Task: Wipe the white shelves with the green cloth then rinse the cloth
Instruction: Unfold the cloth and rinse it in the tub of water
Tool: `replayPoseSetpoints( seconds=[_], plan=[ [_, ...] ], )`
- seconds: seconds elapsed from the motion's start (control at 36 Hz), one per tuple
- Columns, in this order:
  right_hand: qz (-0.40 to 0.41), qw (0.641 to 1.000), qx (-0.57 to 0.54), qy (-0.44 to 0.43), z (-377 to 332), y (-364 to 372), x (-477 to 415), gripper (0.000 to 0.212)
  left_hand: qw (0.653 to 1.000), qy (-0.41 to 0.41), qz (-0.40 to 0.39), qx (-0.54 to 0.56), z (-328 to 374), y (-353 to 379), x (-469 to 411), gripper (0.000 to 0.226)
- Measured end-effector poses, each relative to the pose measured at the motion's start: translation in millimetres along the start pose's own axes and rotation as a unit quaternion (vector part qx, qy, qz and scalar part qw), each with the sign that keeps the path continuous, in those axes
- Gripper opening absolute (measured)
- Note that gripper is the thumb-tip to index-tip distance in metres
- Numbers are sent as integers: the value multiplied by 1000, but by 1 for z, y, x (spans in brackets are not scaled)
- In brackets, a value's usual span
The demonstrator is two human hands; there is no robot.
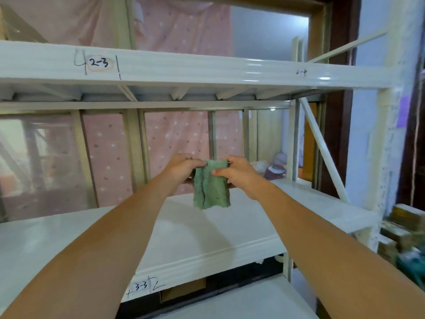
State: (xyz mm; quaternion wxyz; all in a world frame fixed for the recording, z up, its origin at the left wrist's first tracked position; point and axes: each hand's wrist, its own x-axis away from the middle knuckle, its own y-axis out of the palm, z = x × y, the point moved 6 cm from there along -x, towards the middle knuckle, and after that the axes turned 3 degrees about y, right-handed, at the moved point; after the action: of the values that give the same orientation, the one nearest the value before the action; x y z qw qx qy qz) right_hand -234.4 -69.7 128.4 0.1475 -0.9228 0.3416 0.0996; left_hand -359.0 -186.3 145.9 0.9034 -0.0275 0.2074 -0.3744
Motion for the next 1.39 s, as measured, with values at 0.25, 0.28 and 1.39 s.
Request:
replayPoseSetpoints(
  seconds=[0.25, 0.28, 1.39],
  plan=[
    [106, 991, -41, 72, 33, -151, 66, 36, 989, 20, -111, 100, 5, 169, -5, 15],
    [118, 989, -45, 80, 36, -169, 77, 35, 986, 21, -125, 110, 9, 190, -4, 18],
    [386, 884, -101, 245, 246, -682, 456, 48, 829, -27, -542, 136, 61, 868, 183, 30]
  ],
)
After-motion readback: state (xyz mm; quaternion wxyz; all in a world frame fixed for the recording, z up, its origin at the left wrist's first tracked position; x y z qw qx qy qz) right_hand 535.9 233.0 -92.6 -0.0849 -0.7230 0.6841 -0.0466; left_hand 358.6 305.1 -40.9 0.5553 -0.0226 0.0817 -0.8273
